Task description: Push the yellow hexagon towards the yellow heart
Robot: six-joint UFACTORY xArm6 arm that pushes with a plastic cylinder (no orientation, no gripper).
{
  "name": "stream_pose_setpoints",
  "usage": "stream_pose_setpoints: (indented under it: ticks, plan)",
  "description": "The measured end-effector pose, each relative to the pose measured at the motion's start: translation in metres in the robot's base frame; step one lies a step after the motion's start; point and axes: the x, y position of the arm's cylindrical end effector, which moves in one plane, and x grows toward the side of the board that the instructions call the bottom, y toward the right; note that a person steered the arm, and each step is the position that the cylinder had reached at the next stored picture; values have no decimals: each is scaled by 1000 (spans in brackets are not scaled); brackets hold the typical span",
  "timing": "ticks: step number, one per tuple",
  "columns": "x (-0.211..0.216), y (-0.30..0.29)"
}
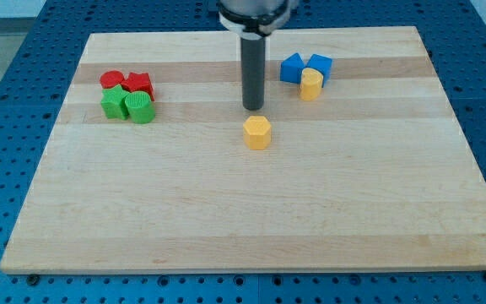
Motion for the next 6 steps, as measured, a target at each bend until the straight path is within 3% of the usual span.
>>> stream_pose_setpoints:
  ticks: [3,4,5,6]
  plan:
    - [95,82]
    - [120,43]
    - [111,-16]
    - [59,-19]
